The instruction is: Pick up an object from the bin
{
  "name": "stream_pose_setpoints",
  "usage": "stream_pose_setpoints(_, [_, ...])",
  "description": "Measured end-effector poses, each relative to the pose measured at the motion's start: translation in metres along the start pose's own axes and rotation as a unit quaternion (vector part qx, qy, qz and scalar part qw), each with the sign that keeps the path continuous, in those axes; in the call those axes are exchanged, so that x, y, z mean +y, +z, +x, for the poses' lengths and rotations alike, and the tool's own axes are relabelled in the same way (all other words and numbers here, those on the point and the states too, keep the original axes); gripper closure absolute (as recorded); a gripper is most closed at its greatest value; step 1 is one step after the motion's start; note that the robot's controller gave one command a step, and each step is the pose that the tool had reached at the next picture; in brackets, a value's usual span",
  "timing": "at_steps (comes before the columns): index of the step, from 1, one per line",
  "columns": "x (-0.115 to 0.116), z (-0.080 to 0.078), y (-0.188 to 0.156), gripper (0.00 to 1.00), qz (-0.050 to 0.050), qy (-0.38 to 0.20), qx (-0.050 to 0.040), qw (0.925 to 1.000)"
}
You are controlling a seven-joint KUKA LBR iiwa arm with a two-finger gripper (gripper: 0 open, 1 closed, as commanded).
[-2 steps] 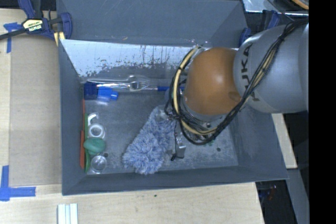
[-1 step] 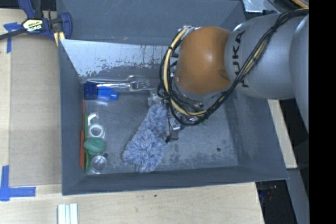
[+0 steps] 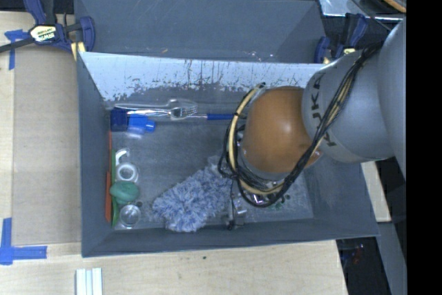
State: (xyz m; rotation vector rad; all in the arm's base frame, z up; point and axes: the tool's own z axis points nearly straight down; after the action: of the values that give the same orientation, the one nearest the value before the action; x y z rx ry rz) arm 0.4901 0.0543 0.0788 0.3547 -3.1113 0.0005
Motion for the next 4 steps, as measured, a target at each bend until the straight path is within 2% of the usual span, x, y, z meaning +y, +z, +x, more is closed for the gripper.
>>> stream_pose_setpoints(1, [-0.022, -0.031, -0.02, 0.0, 0.002, -0.003, -0.016, 0.9999])
stream_pose_setpoints(2, [-0.012, -0.008, 0.009, 0.0, -0.001, 0.008, -0.0046, 1.0])
stream_pose_setpoints(3, [0.022, -0.011, 0.007, 0.0, 0.001, -0.008, -0.0151, 0.9999])
stream_pose_setpoints(4, [-0.015, -0.013, 0.006, 0.0, 0.001, 0.008, -0.0085, 0.9999])
